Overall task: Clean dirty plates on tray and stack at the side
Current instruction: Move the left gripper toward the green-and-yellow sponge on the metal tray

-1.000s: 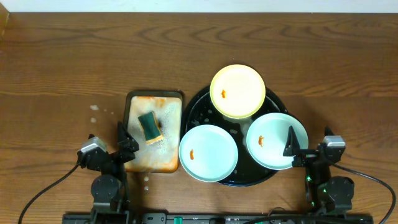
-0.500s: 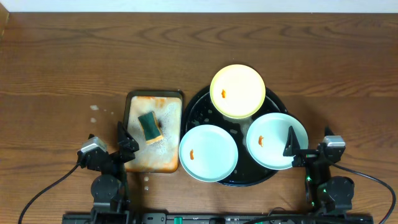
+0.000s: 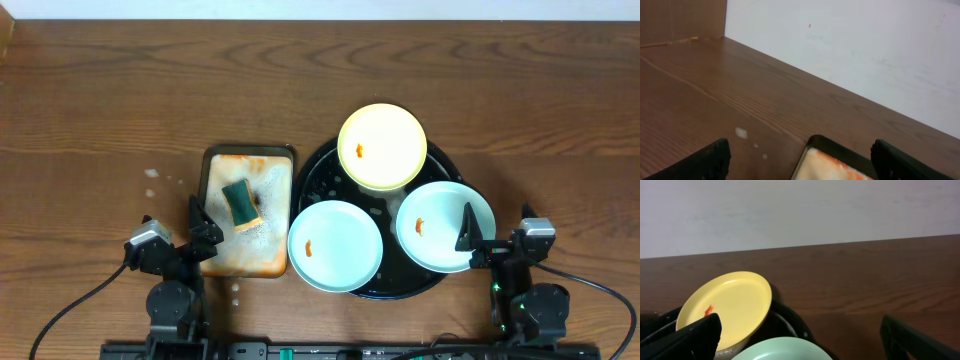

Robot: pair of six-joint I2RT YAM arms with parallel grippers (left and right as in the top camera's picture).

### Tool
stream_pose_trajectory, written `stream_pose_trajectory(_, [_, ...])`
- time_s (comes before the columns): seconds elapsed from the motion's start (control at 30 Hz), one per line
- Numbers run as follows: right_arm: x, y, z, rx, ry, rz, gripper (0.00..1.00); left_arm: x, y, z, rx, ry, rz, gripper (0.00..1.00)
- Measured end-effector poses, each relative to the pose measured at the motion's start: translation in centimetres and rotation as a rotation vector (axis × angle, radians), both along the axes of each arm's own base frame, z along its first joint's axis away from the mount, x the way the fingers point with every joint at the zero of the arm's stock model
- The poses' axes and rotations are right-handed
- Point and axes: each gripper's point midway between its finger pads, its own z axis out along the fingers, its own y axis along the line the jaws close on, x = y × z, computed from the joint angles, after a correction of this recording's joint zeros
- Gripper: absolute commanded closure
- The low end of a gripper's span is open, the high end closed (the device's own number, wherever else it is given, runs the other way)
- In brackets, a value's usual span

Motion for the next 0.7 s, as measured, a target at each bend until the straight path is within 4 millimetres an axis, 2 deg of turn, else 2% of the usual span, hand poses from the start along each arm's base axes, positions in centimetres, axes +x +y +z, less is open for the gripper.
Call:
stream_pose_trajectory(0.43, [0.0,0.0,0.0,0.000,0.000,0.000,0.01,0.0,0.0,0.0,0.000,0.000,-0.002,0.09])
stream_pose_trajectory(0.7, [0.0,0.3,0.1,0.001,-0.003,0.016,0.01,0.4,-2.1,-0.1,-0.010,0.005,-0.122,0.09])
